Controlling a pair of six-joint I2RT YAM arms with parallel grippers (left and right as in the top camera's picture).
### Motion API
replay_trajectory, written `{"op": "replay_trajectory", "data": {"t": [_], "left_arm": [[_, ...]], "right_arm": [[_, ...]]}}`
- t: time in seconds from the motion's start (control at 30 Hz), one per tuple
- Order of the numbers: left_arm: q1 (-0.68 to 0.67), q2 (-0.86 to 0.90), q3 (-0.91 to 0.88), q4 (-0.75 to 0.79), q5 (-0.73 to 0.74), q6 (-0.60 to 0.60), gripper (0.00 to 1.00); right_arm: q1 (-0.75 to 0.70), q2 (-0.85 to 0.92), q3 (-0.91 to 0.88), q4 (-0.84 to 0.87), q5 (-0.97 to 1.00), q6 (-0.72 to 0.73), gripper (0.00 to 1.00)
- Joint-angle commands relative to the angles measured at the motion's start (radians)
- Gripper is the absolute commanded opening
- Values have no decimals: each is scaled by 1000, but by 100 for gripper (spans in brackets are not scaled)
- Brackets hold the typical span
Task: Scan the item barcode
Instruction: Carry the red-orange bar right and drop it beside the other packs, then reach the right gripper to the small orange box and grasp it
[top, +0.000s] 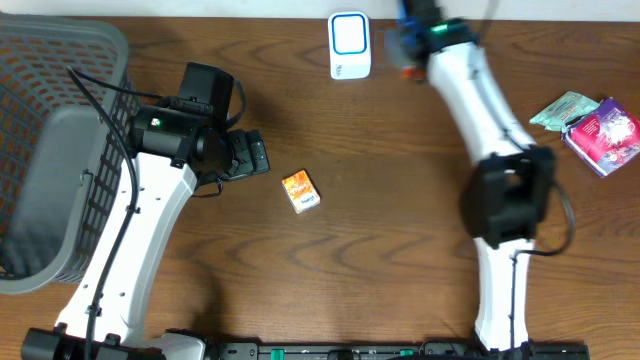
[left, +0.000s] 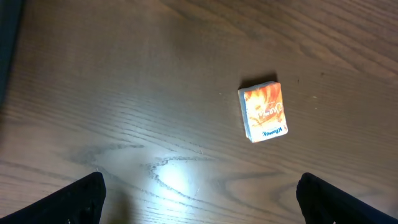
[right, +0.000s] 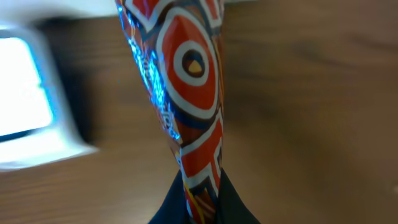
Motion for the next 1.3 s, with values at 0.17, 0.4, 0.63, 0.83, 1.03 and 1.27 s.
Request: {"op": "replay_trajectory", "data": {"t": [0.17,0.4,0.63,0.83,1.03,1.27], "left_arm": [[3,7,7,-3,-16,16,98],[3,7,7,-3,-16,16,98],[3,7,7,-3,-16,17,98],[3,7,7,-3,-16,16,98],[3,7,7,-3,-16,16,98],[3,7,7,-3,-16,16,98]], "right_arm": [[-271,-32,0,-213,162,17,1],[-450,-21,-1,-275,161,21,1],[-528,-20,-1,-311,33,24,64],[-526,-20,-1,-317,-227,-5,77],[-459,-20,-1,-401,-714,-210,66],[-303,-20,-1,-639,-1035,-500,69]]}}
